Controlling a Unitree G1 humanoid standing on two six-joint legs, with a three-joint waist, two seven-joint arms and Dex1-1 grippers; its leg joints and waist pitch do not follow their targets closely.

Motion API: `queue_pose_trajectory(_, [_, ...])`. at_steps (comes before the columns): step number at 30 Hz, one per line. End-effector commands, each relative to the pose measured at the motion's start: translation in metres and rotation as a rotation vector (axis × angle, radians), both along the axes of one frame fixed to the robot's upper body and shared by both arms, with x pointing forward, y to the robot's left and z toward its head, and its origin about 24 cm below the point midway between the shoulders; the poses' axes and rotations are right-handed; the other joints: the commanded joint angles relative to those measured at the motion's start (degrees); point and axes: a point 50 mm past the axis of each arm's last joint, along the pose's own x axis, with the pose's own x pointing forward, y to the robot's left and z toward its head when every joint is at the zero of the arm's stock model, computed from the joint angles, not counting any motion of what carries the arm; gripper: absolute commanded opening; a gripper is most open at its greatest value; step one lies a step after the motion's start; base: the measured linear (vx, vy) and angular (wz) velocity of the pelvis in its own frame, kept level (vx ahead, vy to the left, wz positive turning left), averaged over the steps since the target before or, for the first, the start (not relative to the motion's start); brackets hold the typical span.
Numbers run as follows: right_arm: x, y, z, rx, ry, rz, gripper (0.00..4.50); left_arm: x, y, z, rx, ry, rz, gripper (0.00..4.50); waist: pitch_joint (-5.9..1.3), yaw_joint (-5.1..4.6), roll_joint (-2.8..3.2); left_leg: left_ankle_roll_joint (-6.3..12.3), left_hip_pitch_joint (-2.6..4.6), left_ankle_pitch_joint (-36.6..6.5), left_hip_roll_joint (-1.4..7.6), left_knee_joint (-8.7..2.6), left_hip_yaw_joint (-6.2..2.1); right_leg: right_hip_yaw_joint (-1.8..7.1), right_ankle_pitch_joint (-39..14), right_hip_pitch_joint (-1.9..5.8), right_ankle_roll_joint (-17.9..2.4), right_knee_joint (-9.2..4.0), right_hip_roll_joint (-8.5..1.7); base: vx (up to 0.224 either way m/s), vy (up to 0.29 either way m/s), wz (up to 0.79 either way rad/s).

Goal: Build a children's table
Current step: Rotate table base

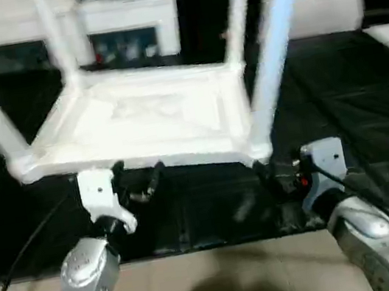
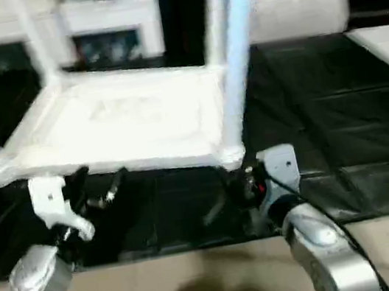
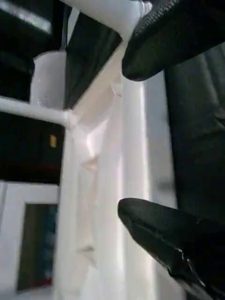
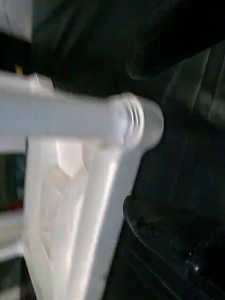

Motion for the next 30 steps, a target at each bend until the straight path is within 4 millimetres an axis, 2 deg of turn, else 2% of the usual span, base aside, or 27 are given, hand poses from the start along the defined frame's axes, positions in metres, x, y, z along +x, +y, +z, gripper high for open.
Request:
queue_pose_trajectory(1, [0.001,-0.006,0.005,-0.024,-0.019,-0.027,4.50,-0.001,-0.004,0.002,0.007,-0.007,0.000,4.45,-1.64,0.66,-1.40,1.81,0.85,-47.34,3.27,-6.94,-1.16,6.15,-31.47,1.27,1.64,-0.76,-2.48,0.023,-0.090,-0.18])
queue_pose_trajectory(2, [0.002,-0.007,0.005,-0.027,-0.017,-0.024,4.50,-0.001,-0.003,0.002,0.006,-0.006,0.010,4.45,-1.10,0.64,-1.55,0.02,0.67,-39.50,-0.73,-2.45,0.22,5.75,-48.30,-0.41,2.56,-8.27,-4.37,0.023,-0.090,-0.18])
queue_pose_trajectory(3, [0.002,-0.007,0.005,-0.034,-0.015,-0.018,4.50,-0.001,-0.002,0.002,0.005,-0.006,0.018,4.45,-2.01,1.51,-2.75,3.30,-0.98,-19.97,-2.94,4.42,0.92,9.00,-60.94,0.62,3.54,-11.33,-7.83,0.069,-0.073,-0.19])
queue_pose_trajectory(4, [0.001,-0.007,0.005,-0.042,-0.016,-0.010,4.50,-0.001,-0.001,0.002,0.006,-0.005,0.023,4.45,-2.97,3.36,-1.90,4.74,-4.22,-9.61,-2.14,3.76,-0.84,10.65,-55.76,4.40,1.09,-10.28,-8.80,0.116,-0.027,-0.02])
queue_pose_trajectory(5, [0.001,-0.007,0.005,-0.051,-0.018,-0.002,4.50,-0.002,-0.001,0.003,0.007,-0.005,0.027,4.45,-3.36,3.65,-2.45,5.12,-3.99,-7.40,-1.93,2.83,-0.51,10.48,-49.74,4.31,-0.37,-9.71,-7.29,0.116,-0.027,-0.02])
queue_pose_trajectory(6, [0.001,-0.006,0.006,-0.055,-0.021,0.008,4.50,-0.003,-0.001,0.003,0.008,-0.005,0.028,4.45,-3.49,3.35,-1.15,4.83,-3.86,-4.22,-1.16,-0.60,-0.61,7.91,-36.07,4.61,-4.05,-8.19,-4.39,0.135,-0.008,0.00])
queue_pose_trajectory(7, [0.001,-0.006,0.006,-0.056,-0.023,0.012,4.50,-0.003,-0.001,0.003,0.009,-0.005,0.029,4.45,-3.94,2.82,-0.57,5.40,-4.09,-2.60,-1.28,-1.97,-1.02,6.04,-23.45,5.28,-5.30,-6.84,-2.01,0.134,0.024,-0.02])
queue_pose_trajectory(9, [0.001,-0.005,0.006,-0.058,-0.025,0.020,4.50,-0.004,-0.001,0.004,0.013,-0.005,0.030,4.45,-3.71,2.16,-0.17,6.59,-1.24,-6.32,-0.51,-3.10,-1.40,5.57,-16.50,3.23,-7.31,-5.86,-0.80,0.145,0.024,0.04])
queue_pose_trajectory(10, [0.001,-0.005,0.006,-0.056,-0.024,0.022,4.50,-0.006,-0.001,0.004,0.014,-0.005,0.032,4.45,-5.18,1.67,0.40,9.97,0.01,-3.43,-0.35,-3.52,-2.37,5.21,-5.19,4.39,-10.30,-4.54,-0.53,0.168,0.017,0.08])
queue_pose_trajectory(11, [0.001,-0.005,0.005,-0.059,-0.024,0.022,4.50,-0.007,-0.001,0.004,0.016,-0.004,0.034,4.45,-5.44,1.44,0.50,11.97,0.25,-0.17,-0.41,-3.44,-2.80,4.95,-1.25,4.39,-10.38,-4.06,-0.33,0.168,0.017,0.08])
queue_pose_trajectory(13, [0.001,-0.006,0.005,-0.062,-0.025,0.018,4.50,-0.008,-0.001,0.005,0.019,-0.004,0.037,4.45,-6.15,-0.27,-0.06,23.72,3.69,11.99,0.93,-2.48,-5.77,3.87,4.98,1.30,-8.39,-1.40,-0.04,0.175,0.024,0.07])
queue_pose_trajectory(15, [0.001,-0.007,0.005,-0.063,-0.026,0.010,4.50,-0.009,-0.001,0.005,0.020,-0.004,0.036,4.45,-6.17,-0.65,-0.66,27.55,4.84,14.25,1.10,-1.70,-6.20,4.47,5.00,-0.09,-8.37,-1.09,-1.04,0.161,0.010,0.08])
queue_pose_trajectory(16, [0.001,-0.008,0.005,-0.063,-0.026,0.007,4.50,-0.009,-0.002,0.005,0.020,-0.004,0.036,4.45,-6.08,0.99,-2.66,25.32,-3.48,11.82,-6.27,2.10,-1.71,8.60,14.49,8.45,-9.50,-3.60,-1.14,0.142,0.004,0.10])
queue_pose_trajectory(17, [0.000,-0.008,0.005,-0.064,-0.027,0.006,4.50,-0.009,-0.002,0.005,0.020,-0.003,0.036,4.45,-5.57,1.94,-2.35,22.76,-6.53,8.61,-6.57,2.96,-1.69,10.71,16.57,10.43,-9.97,-4.63,-3.05,0.142,0.004,0.10])
queue_pose_trajectory(18, [0.000,-0.008,0.005,-0.063,-0.028,0.000,4.50,-0.009,-0.002,0.005,0.022,-0.002,0.032,4.45,-5.50,2.97,-2.31,16.10,-9.56,4.61,-5.00,4.79,-2.64,12.07,21.06,12.60,-10.20,-5.29,-5.00,0.131,0.006,0.04])
queue_pose_trajectory(19, [-0.001,-0.009,0.005,-0.060,-0.030,-0.007,4.50,-0.010,-0.002,0.005,0.017,-0.004,0.025,4.45,-5.22,3.02,-1.36,10.59,-9.53,7.11,-3.75,2.49,-2.94,8.89,27.05,11.56,-8.11,-3.67,-2.50,0.074,-0.005,-0.05])
queue_pose_trajectory(20, [-0.002,-0.009,0.005,-0.059,-0.031,-0.012,4.50,-0.010,-0.003,0.005,0.012,-0.005,0.018,4.45,-5.82,2.11,0.70,10.45,-4.42,18.58,-1.16,0.09,-4.91,4.57,30.43,7.53,-3.26,0.19,1.50,0.074,-0.005,-0.05])
queue_pose_trajectory(21, [-0.004,-0.010,0.005,-0.059,-0.032,-0.016,4.50,-0.010,-0.003,0.004,0.019,0.001,0.010,4.45,-6.37,0.45,1.33,17.12,0.22,29.62,1.30,0.96,-7.87,3.87,27.08,2.74,-0.82,3.13,1.99,0.096,-0.058,-0.05])
queue_pose_trajectory(22, [-0.006,-0.011,0.005,-0.059,-0.033,-0.022,4.50,-0.010,-0.004,0.003,0.029,0.009,0.002,4.45,-8.56,-1.60,1.18,30.04,10.48,57.53,8.08,2.46,-14.54,5.94,7.06,-7.40,4.08,5.37,-2.19,0.175,-0.094,-0.01])
queue_pose_trajectory(23, [-0.006,-0.011,0.005,-0.059,-0.033,-0.022,4.50,-0.010,-0.004,0.003,0.029,0.009,0.002,4.45,-7.80,-1.07,1.27,31.22,10.33,74.37,8.36,3.89,-15.20,7.89,5.56,-8.66,6.06,4.73,-4.14,0.175,-0.094,-0.01])
queue_pose_trajectory(24, [-0.007,-0.012,0.004,-0.058,-0.032,-0.026,4.50,-0.010,-0.004,0.002,0.032,0.011,-0.001,4.45,-6.96,-2.04,0.05,27.91,5.96,80.19,5.63,4.04,-13.76,10.97,12.36,-8.65,8.00,3.06,-6.49,0.071,-0.044,-0.20])
queue_pose_trajectory(25, [-0.009,-0.013,0.003,-0.056,-0.031,-0.038,4.50,-0.011,-0.006,0.003,0.025,0.003,-0.030,4.45,-6.28,-0.28,-2.87,19.09,-2.64,57.48,-4.57,4.89,-7.81,11.43,26.92,-3.11,6.95,-0.77,-4.42,-0.015,-0.006,-0.20])
queue_pose_trajectory(26, [-0.009,-0.015,0.003,-0.057,-0.032,-0.047,4.50,-0.011,-0.007,0.003,0.019,0.000,-0.046,4.45,-6.52,0.01,-3.68,17.56,-3.29,44.44,-6.83,4.41,-6.20,11.38,33.79,-0.64,8.05,-0.39,-2.40,-0.015,-0.006,-0.20])
queue_pose_trajectory(27, [-0.009,-0.017,0.003,-0.059,-0.034,-0.057,4.50,-0.010,-0.009,0.003,0.028,0.002,-0.072,4.45,-5.80,0.40,-3.10,13.20,-5.33,25.30,-6.00,2.39,-5.14,11.34,38.07,1.37,6.06,-1.68,-3.68,0.000,0.000,0.00])
queue_pose_trajectory(28, [-0.009,-0.018,0.003,-0.061,-0.035,-0.063,4.50,-0.010,-0.010,0.003,0.036,0.006,-0.088,4.45,-6.05,0.39,-2.41,8.29,-4.37,14.22,-5.19,0.90,-4.94,10.43,36.21,2.08,4.39,-1.53,-2.99,-0.087,-0.007,0.04])
queue_pose_trajectory(29, [-0.009,-0.018,0.003,-0.061,-0.035,-0.064,4.50,-0.010,-0.010,0.003,0.039,0.006,-0.091,4.45,-5.89,0.23,-2.15,6.51,-3.85,10.82,-4.79,0.24,-4.77,9.97,33.16,1.93,3.53,-1.91,-2.42,-0.087,-0.007,0.04])
queue_pose_trajectory(30, [-0.009,-0.019,0.003,-0.061,-0.036,-0.066,4.50,-0.009,-0.011,0.003,0.049,0.009,-0.103,4.45,-5.35,-0.14,-1.17,3.76,-3.66,5.16,-3.97,-1.23,-4.98,8.97,23.11,1.89,1.16,-2.62,-1.83,-0.115,0.004,-0.01])
